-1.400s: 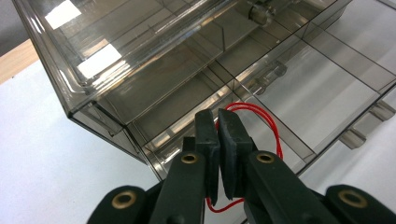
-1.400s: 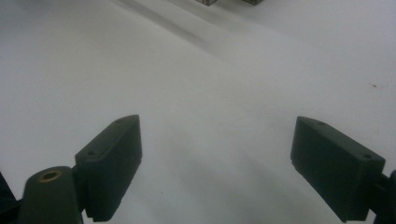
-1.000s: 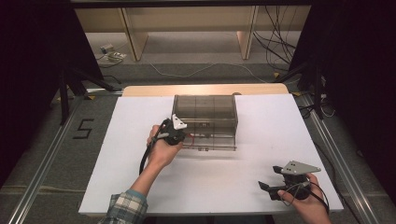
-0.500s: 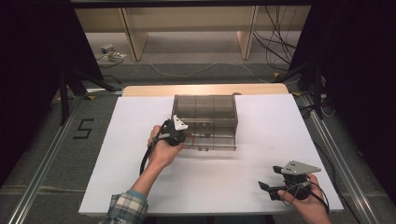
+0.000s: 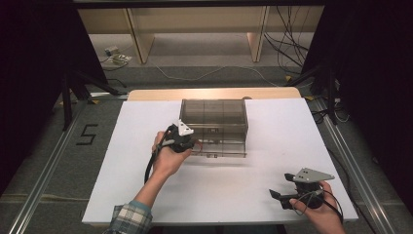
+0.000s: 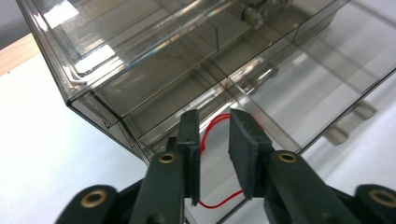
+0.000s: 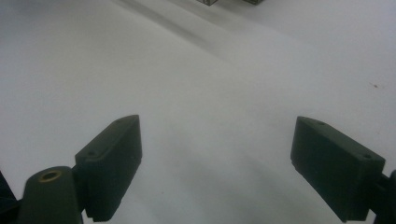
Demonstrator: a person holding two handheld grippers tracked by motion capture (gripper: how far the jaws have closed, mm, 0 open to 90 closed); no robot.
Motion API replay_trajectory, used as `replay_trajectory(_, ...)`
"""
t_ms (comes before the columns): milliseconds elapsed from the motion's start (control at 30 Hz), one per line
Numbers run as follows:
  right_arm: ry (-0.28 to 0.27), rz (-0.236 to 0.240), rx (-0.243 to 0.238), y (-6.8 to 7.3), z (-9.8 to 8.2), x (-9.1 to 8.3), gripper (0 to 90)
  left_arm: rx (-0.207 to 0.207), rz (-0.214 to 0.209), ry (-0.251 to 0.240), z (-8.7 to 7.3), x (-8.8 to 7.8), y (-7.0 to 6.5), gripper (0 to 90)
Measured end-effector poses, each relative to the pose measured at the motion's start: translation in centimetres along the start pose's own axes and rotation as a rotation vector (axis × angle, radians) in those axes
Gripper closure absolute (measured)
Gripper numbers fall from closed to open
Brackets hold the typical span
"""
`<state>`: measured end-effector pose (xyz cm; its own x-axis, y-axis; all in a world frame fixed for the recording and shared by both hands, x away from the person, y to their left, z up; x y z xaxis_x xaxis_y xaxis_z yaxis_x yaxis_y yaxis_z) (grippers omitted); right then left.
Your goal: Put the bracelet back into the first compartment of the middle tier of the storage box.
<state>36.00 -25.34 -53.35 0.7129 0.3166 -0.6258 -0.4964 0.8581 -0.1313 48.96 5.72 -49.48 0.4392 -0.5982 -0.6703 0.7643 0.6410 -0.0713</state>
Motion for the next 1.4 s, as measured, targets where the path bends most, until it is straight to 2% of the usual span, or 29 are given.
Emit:
replay_trajectory(100, 0.0, 0.0, 0.0, 0.0, 0.0, 0.0, 17.2, -0.023, -0.021, -0.025, 0.2, -0.3, -0.2, 69.7)
replay_trajectory(300, 0.0, -0.001, 0.0, 0.0, 0.0, 0.0, 17.3, -0.052, -0.024, -0.079, 0.5, -1.1, -0.4, 62.5)
replay_trajectory(667, 0.001, -0.001, 0.0, 0.0, 0.0, 0.0, 17.3, -0.079, -0.013, -0.115, 0.5, -2.4, -0.5, 48.6)
replay_trajectory(1033, 0.002, -0.001, 0.0, 0.0, 0.0, 0.1, 17.3, -0.072, -0.016, -0.109, -0.6, -3.8, -1.3, 35.9)
replay_trajectory(1233, 0.004, 0.0, 0.003, 0.0, 0.0, 0.0, 17.3, -0.08, -0.016, -0.093, -2.2, -4.3, -1.6, 30.0)
replay_trajectory(1400, 0.002, -0.001, 0.001, 0.0, 0.0, 0.1, 17.3, -0.087, -0.027, -0.081, -3.8, -4.6, -1.7, 29.0)
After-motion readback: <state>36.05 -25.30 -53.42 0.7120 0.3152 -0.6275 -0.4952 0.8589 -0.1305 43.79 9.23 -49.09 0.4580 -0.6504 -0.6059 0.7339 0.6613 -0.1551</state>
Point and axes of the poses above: each handheld gripper's, and its own axes: x roughly forward along the jaws, z roughly out of its top, y roughly to its left, the point moved 9 cm from there along x, roughly forward along the jaws, and after that the axes turned 15 degrees about -z, right-handed, at the moved point
